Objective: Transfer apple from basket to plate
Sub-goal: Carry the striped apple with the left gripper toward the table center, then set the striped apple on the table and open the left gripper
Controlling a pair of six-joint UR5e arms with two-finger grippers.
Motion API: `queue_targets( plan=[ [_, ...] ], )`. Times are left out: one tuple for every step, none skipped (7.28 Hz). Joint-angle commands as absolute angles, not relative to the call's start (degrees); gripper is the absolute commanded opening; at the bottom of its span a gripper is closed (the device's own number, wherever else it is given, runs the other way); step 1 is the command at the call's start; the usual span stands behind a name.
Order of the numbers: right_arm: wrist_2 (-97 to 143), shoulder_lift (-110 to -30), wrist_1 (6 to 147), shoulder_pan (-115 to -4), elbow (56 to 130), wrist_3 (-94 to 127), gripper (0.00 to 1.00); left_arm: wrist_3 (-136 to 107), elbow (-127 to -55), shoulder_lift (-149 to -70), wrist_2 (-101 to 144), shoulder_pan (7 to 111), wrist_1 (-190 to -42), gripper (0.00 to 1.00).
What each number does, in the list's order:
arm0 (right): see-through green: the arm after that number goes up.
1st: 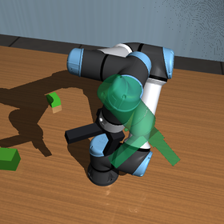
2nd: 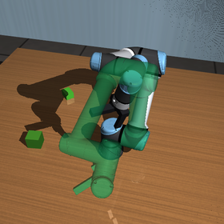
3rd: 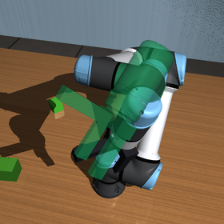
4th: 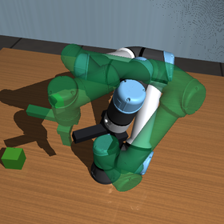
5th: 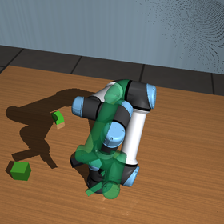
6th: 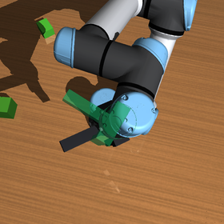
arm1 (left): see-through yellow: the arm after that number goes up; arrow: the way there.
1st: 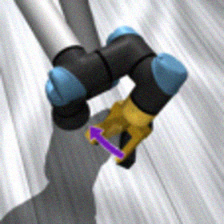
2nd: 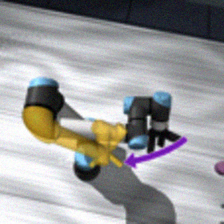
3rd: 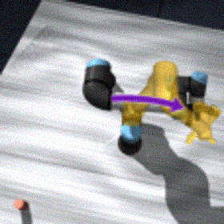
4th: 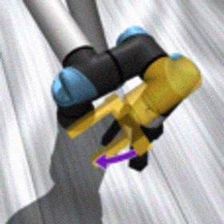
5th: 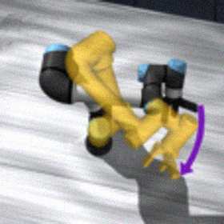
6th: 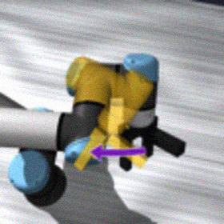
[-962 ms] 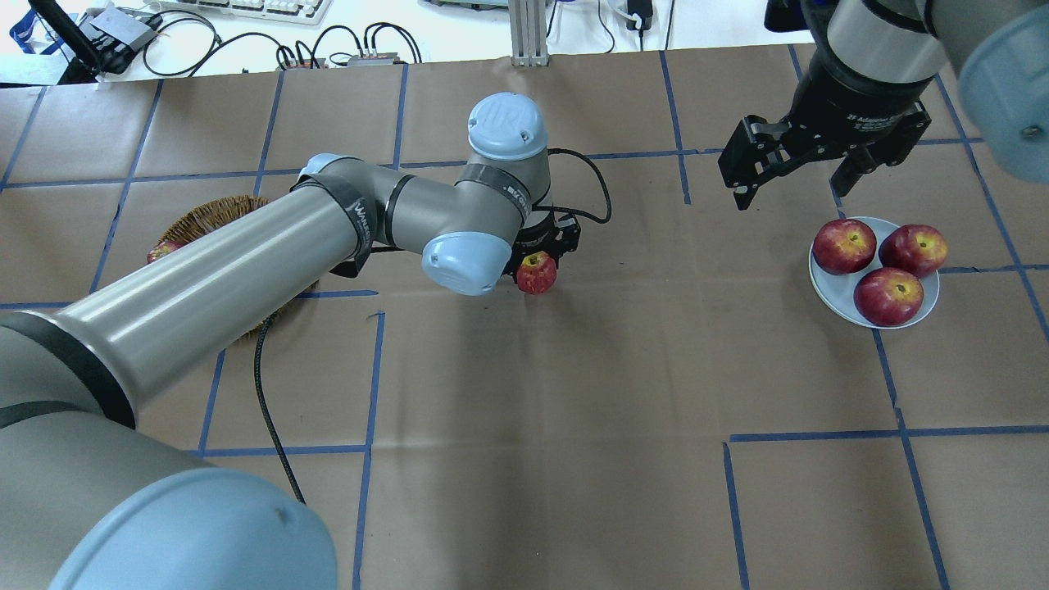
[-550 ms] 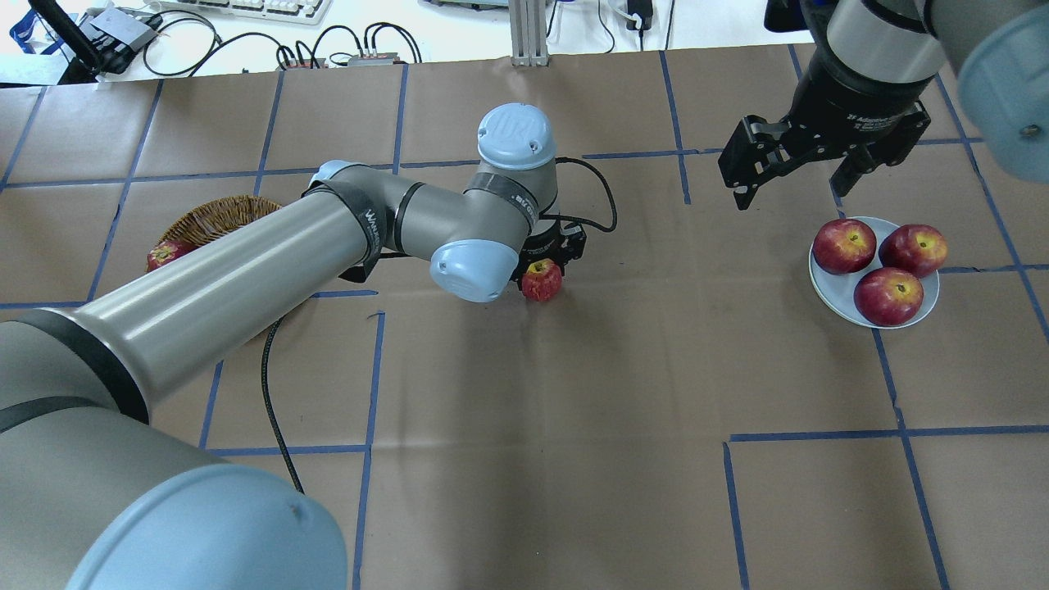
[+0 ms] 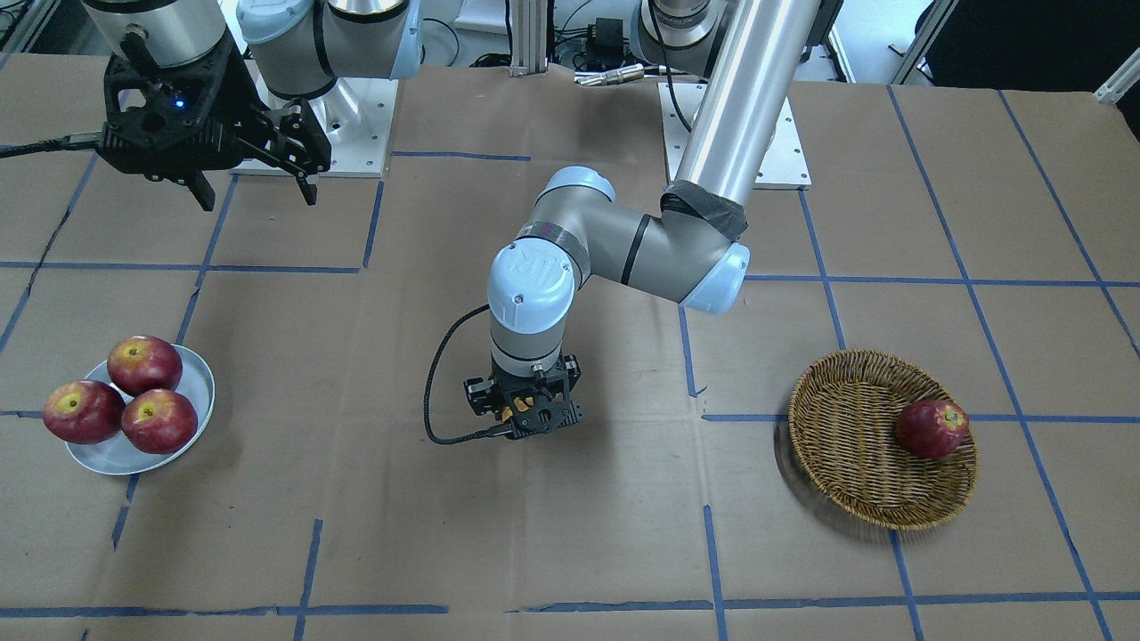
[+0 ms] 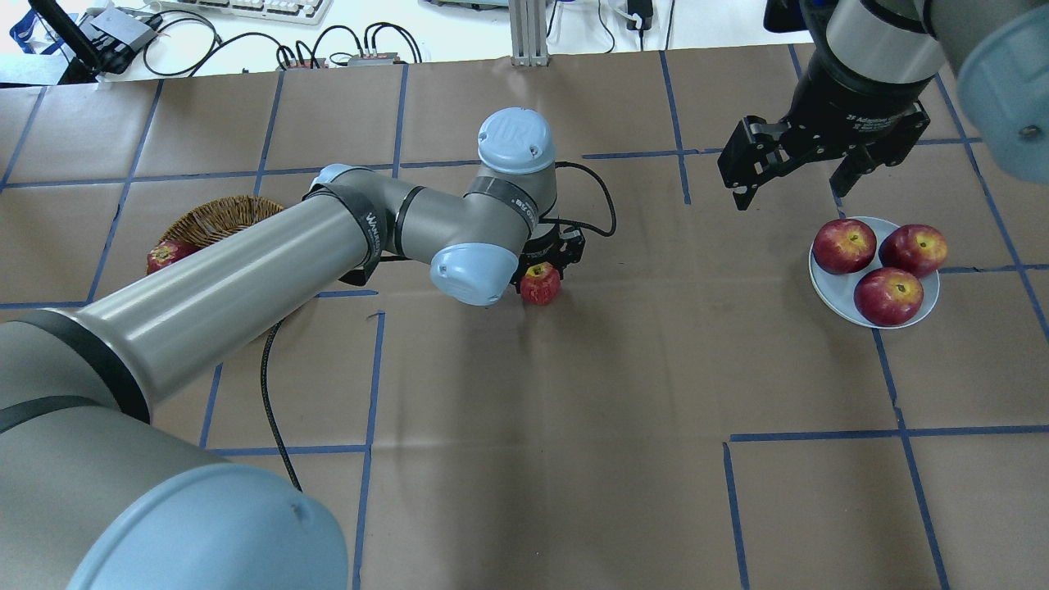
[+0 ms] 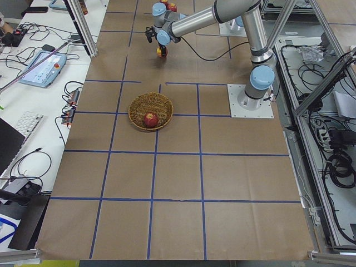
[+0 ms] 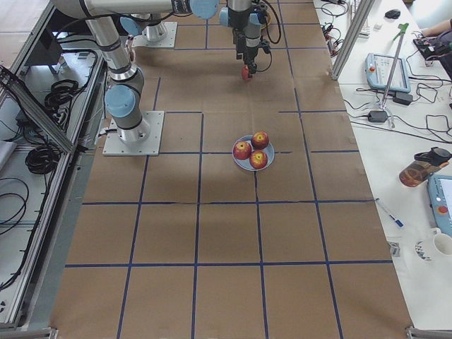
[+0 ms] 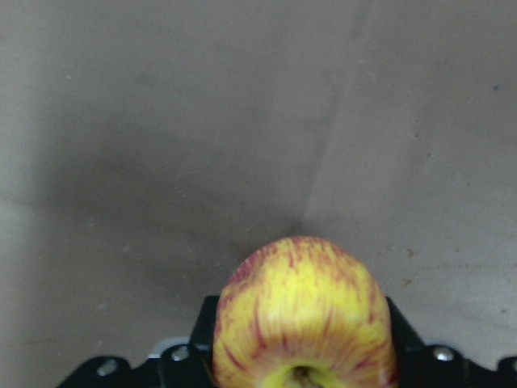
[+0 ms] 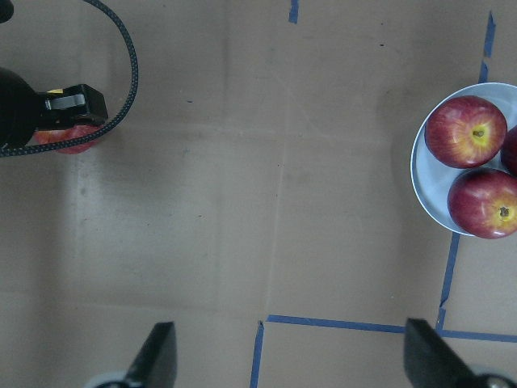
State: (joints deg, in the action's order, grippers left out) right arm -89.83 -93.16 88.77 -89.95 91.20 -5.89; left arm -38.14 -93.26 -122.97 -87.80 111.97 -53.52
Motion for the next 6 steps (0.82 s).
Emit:
queue_targets(
  plan=[
    [-89.82, -93.16, 88.77, -89.91, 91.23, -5.89, 1.0, -38.14, -93.25, -122.35, -87.63, 111.89, -53.53, 0.98],
    [-89.82, -93.16, 88.77, -89.83, 91.23, -5.89, 1.0, -37.97, -92.99, -121.13, -87.71, 111.54, -53.61, 0.98],
    [-89.82, -93.16, 88.77, -89.82, 91.23, -5.89, 1.0, -36.66, -91.42, -118.76, -87.8, 111.1, -55.44, 0.98],
    [-89.82, -93.16, 88.77, -89.82, 91.23, -5.98, 1.0, -32.47, -91.67, -113.52, -87.8, 108.66, -59.2, 0.98],
    [-89.82, -93.16, 88.77, -89.82, 91.32, -5.89, 1.0, -26.17, -91.5, -107.81, -87.54, 105.07, -67.07, 0.98],
    [-89.74, -93.08, 89.03, -90.09, 91.32, -5.98, 1.0, -21.67, -91.41, -102.1, -87.37, 101.72, -74.8, 0.98]
  ],
)
